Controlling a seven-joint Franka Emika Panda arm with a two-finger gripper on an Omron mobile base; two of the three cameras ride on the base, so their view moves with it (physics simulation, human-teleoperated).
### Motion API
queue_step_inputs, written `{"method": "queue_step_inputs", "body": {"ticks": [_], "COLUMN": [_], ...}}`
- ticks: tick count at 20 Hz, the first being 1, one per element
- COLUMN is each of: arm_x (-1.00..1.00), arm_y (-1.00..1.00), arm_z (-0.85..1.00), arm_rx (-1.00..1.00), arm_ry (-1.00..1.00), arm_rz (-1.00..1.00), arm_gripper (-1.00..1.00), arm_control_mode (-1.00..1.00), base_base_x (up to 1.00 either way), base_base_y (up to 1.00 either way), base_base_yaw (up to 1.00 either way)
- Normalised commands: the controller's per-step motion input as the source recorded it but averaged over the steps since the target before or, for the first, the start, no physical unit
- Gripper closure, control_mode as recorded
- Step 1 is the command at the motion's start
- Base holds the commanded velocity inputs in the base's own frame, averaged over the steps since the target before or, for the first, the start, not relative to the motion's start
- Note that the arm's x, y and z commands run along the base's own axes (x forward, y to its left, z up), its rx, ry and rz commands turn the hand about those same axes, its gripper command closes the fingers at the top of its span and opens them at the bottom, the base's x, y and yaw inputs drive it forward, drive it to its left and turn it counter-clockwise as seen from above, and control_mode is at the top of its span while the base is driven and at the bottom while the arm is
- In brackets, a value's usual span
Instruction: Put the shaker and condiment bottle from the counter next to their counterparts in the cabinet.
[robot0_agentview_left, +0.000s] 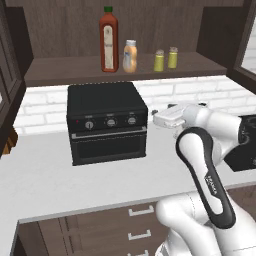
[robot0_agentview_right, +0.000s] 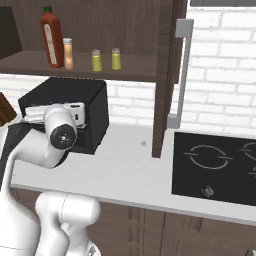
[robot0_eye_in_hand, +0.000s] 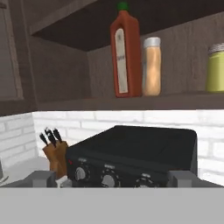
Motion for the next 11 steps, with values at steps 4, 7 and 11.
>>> {"method": "queue_step_inputs", "body": {"ticks": [4, 7, 11], "arm_x": [-0.21, 0.00, 0.00], "arm_y": [-0.02, 0.00, 0.00], "arm_z": [-0.18, 0.00, 0.00], "arm_rx": [-0.01, 0.00, 0.00], "arm_ry": [0.11, 0.00, 0.00], "arm_rz": [0.00, 0.00, 0.00], "arm_gripper": [-1.00, -1.00, -1.00], "arm_control_mode": [-1.00, -1.00, -1.00], "base_base_x": [0.00, 0.00, 0.00], "base_base_y": [0.00, 0.00, 0.00], "base_base_yaw": [0.00, 0.00, 0.00]}}
